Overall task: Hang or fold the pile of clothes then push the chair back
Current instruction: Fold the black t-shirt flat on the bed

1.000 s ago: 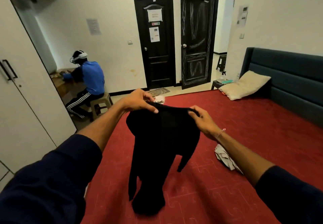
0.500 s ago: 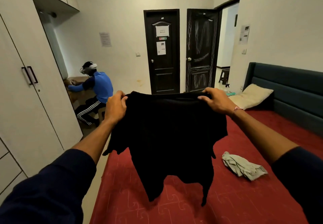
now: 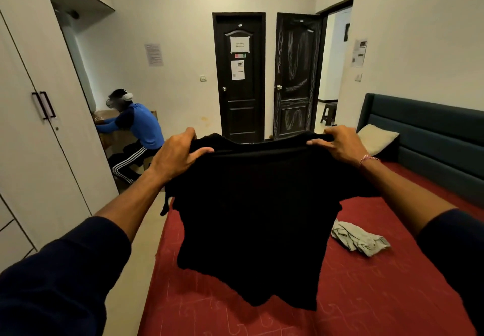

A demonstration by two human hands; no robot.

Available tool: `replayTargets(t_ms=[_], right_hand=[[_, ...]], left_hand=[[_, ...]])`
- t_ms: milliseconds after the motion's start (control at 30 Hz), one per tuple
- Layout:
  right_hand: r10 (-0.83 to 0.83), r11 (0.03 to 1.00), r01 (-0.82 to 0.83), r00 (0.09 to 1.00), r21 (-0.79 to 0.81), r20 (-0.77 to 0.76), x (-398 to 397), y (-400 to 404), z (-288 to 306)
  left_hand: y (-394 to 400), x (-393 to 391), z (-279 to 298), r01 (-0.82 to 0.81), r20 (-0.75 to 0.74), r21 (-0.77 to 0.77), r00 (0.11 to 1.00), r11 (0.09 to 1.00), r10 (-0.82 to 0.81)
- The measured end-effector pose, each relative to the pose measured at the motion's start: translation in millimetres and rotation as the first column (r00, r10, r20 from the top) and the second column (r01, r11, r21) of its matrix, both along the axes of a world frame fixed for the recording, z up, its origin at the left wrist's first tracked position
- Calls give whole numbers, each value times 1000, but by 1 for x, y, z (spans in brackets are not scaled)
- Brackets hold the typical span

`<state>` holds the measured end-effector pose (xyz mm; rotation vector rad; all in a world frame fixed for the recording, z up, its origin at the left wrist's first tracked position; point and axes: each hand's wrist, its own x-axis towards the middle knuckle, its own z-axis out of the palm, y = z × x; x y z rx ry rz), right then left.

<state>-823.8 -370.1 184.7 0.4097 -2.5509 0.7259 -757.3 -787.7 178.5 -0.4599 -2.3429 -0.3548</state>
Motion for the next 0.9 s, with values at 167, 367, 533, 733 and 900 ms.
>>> replayTargets(t_ms=[167, 367, 533, 733, 900], right_hand=[[283, 952, -232, 919, -201, 276, 23, 3, 19], [311, 910, -232, 930, -343, 195, 36, 2, 32], [170, 950, -138, 981, -281, 93, 52, 0, 35], [495, 851, -285, 715, -442, 493, 79, 19, 39], [650, 748, -315, 528, -584, 547, 98, 18, 29]], left_hand=[[-24, 16, 0, 4, 62, -18, 998, 1000, -3], [-38, 52, 4, -173, -31, 7, 984, 985, 173], [-22, 66, 16, -240, 50, 296, 970, 925, 236], [-2, 86, 25, -370, 411, 608, 904, 702, 120], [4, 108, 28, -397, 403, 506, 894, 766, 197]])
